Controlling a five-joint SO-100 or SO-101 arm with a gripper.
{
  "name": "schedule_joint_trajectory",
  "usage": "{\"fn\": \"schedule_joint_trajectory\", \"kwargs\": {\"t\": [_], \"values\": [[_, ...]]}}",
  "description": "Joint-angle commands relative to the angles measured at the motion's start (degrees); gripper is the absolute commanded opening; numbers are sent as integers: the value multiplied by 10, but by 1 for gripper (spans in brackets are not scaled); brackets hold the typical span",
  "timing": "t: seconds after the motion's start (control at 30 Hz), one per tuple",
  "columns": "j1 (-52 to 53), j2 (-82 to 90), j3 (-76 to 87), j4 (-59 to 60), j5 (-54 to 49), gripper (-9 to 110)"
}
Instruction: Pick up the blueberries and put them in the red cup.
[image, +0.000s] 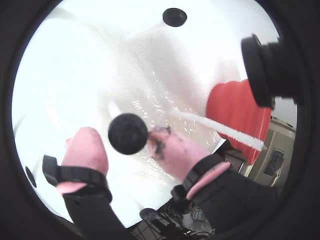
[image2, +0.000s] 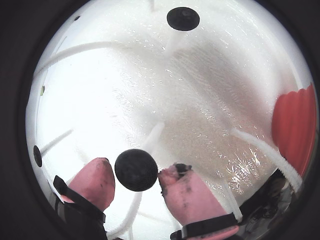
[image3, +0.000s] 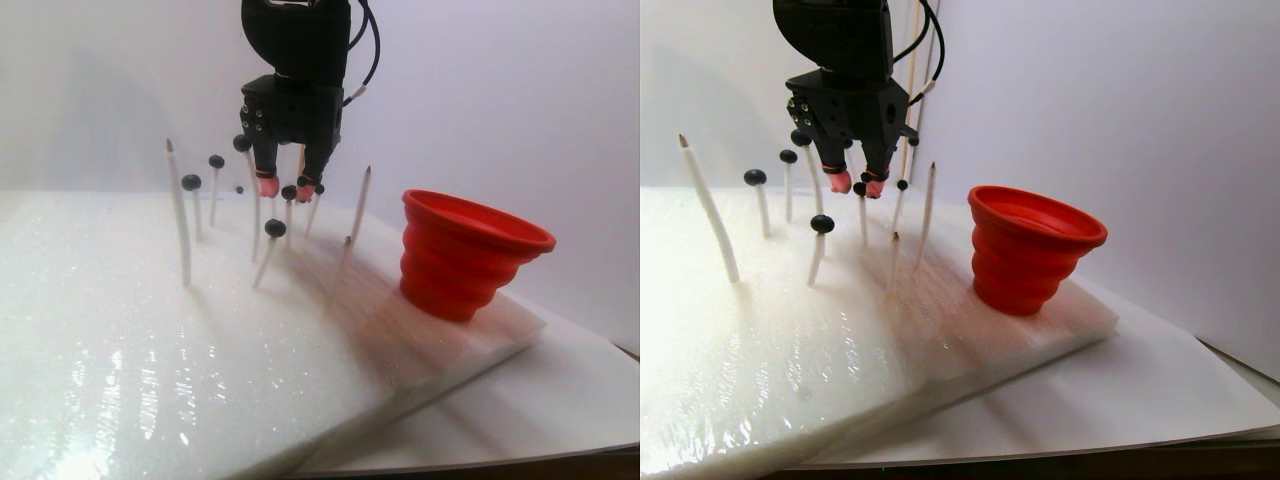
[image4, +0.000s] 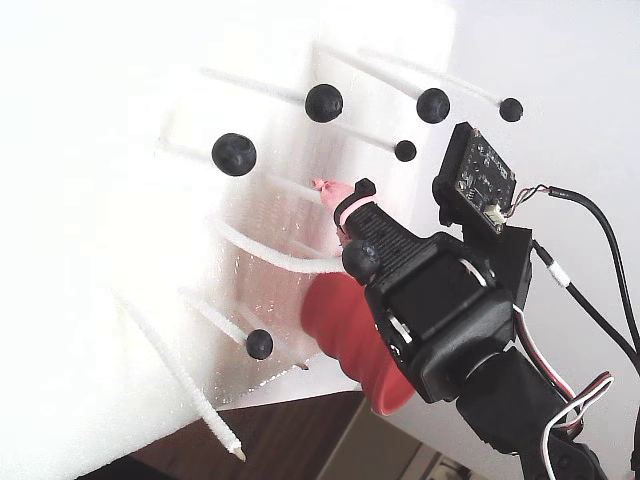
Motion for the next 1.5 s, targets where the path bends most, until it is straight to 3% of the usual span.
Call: {"fn": "schedule_joint_trajectory", "kwargs": {"t": [0.0, 1.47], "values": [[4, 12, -40, -10, -7, 17], [16, 69, -8, -10, -19, 10]]}}
